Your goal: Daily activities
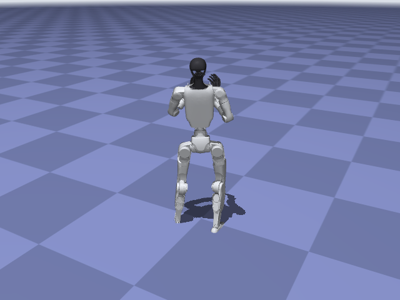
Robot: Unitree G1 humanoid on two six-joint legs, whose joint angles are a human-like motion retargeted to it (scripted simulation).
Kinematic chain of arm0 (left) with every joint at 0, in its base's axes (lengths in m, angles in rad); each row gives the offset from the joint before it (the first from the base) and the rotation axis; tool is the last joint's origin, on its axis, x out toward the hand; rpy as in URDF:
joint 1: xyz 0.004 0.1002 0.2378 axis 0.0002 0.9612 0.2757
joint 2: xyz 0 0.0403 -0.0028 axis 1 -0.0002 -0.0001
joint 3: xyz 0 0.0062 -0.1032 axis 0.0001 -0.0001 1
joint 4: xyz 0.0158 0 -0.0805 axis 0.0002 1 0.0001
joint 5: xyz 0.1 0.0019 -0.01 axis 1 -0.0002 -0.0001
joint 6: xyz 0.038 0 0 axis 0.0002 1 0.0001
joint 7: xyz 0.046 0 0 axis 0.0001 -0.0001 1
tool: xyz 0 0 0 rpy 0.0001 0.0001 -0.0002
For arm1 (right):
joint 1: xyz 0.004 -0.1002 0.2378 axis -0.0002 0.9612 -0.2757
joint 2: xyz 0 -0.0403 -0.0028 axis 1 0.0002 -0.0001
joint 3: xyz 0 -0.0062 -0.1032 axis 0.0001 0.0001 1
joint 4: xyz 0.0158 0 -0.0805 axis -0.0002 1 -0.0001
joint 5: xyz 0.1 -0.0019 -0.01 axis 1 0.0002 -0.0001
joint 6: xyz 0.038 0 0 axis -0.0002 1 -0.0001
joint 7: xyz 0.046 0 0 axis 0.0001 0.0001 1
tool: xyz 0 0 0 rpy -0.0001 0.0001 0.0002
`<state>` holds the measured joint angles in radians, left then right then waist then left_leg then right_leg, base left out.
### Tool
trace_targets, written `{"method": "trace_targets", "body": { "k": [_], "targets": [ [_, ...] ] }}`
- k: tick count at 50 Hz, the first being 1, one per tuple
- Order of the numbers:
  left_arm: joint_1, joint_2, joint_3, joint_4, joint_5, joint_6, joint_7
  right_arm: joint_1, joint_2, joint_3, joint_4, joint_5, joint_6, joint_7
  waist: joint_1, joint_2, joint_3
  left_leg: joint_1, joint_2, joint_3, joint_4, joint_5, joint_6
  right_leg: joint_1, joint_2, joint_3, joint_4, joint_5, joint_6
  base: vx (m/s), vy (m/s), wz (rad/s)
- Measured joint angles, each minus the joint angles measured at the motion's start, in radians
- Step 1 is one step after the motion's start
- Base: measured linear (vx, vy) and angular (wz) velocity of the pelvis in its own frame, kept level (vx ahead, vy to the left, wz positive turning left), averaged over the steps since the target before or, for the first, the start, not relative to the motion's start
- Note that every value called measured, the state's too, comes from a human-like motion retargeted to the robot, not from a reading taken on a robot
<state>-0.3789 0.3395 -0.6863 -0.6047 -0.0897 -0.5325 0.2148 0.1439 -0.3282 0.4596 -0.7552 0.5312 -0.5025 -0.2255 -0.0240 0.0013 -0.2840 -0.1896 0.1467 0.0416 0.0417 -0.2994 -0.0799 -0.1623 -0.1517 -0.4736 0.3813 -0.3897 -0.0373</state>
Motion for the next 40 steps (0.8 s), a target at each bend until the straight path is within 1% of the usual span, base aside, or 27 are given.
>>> {"method": "trace_targets", "body": {
  "k": [10, 18, 40],
  "targets": [
    [0.014, -0.025, -0.009, 0.005, -0.057, 0.015, -0.041, 0.012, -0.003, -0.012, 0.009, -0.002, 0.012, 0.023, 0.005, 0.004, 0.007, 0.014, -0.002, -0.015, -0.066, 0.041, -0.009, -0.004, -0.002, -0.019, 0.013, 0.004, -0.008, 0.00, 0.00, 0.06],
    [0.012, -0.026, -0.016, 0.011, -0.106, 0.026, -0.072, 0.030, -0.001, -0.026, 0.017, 0.009, 0.013, 0.035, 0.013, 0.003, 0.012, 0.016, -0.004, -0.028, -0.082, 0.052, -0.014, -0.003, -0.005, -0.030, 0.028, 0.001, -0.014, 0.00, 0.00, 0.00],
    [-0.009, -0.014, -0.044, 0.026, -0.146, 0.009, -0.082, 0.034, -0.047, -0.018, 0.021, 0.023, 0.002, 0.042, 0.016, 0.004, 0.012, -0.003, -0.008, -0.079, -0.084, 0.064, -0.032, 0.017, 0.001, -0.069, 0.018, 0.012, -0.028, 0.00, 0.00, 0.00]
  ]
}}
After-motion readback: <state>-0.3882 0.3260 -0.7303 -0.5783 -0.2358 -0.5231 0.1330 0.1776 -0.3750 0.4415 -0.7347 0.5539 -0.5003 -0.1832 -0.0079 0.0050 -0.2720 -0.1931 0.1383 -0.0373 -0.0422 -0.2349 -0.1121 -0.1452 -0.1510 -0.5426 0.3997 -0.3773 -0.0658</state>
